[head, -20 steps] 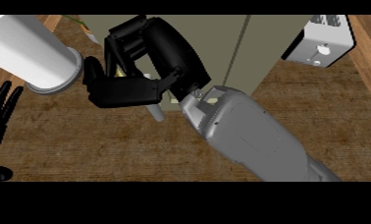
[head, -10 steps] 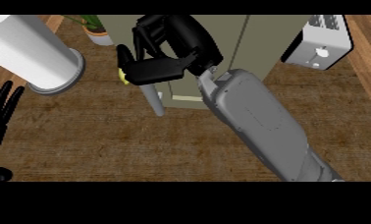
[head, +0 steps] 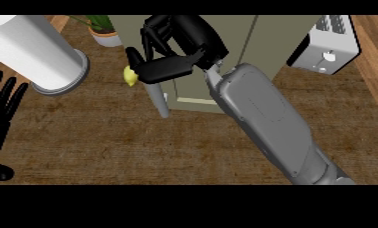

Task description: Pick up the wine, place it into the cabinet and close the cabinet

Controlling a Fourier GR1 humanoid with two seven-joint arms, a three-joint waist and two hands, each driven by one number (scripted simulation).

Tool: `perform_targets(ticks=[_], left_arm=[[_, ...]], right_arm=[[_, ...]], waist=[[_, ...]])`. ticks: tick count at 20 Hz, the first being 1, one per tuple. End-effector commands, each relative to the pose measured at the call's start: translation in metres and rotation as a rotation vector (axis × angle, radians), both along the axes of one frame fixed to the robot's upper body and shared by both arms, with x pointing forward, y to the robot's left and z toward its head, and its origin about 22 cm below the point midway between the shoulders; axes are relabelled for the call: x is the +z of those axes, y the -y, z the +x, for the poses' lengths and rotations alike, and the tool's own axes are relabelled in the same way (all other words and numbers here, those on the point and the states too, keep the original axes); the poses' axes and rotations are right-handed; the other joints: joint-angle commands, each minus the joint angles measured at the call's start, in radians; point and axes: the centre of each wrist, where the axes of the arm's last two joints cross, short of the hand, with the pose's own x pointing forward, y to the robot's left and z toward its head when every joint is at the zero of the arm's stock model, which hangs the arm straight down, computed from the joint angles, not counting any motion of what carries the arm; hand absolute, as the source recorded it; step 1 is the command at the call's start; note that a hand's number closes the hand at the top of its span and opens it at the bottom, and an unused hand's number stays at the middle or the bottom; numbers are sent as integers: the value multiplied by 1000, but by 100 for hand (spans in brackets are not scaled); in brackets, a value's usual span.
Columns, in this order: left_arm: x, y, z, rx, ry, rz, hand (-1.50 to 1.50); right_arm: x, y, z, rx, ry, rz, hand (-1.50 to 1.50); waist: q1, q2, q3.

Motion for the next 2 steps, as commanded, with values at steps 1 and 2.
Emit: perform_targets(ticks=[1, 2], left_arm=[[-8, 11, -1, -16, 7, -2, -150], [-3, 0, -6, -17, 0, 14, -150]], right_arm=[[-1, 52, 39, -200, -55, -23, 150], [-2, 41, 33, -186, -57, -28, 150]], waist=[[-12, 41, 12], [-12, 36, 12]])
